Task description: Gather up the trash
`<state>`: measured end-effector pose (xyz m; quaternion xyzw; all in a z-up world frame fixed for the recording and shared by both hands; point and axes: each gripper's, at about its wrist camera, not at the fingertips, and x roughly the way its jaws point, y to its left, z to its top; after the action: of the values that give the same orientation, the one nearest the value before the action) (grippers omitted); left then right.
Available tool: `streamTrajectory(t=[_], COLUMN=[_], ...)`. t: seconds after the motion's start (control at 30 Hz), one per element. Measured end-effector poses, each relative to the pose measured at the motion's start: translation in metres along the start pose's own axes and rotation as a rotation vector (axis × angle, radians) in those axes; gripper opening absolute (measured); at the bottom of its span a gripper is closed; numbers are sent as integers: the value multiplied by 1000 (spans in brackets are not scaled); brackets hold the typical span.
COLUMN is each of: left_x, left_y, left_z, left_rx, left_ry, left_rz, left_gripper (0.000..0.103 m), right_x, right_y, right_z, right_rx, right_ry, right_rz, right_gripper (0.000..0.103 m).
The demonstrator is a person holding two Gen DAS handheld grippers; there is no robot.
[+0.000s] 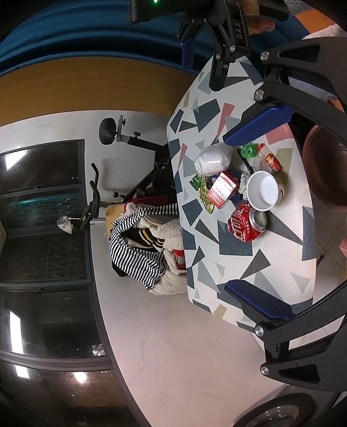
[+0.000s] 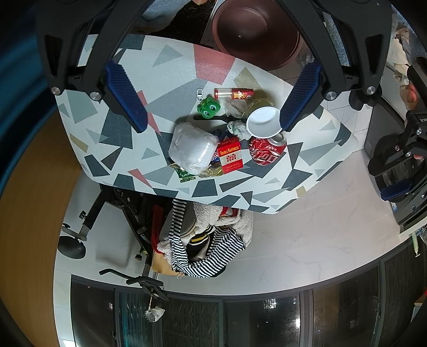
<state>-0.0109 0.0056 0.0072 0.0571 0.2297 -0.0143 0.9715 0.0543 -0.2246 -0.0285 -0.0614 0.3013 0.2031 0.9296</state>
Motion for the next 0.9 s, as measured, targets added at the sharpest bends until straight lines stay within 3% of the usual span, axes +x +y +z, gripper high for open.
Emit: streamTrajectory(t=[0.9], left_x=[-1], left_y=[-2], left_z=[1], left_rx=[0], left_ry=[-4], left_rz=[0], left_gripper=[98], right_x=[-1], right_y=[0], right_z=[-1], right_rx=[0], right_ry=[-1], right_rz=[-1], right_gripper=[98])
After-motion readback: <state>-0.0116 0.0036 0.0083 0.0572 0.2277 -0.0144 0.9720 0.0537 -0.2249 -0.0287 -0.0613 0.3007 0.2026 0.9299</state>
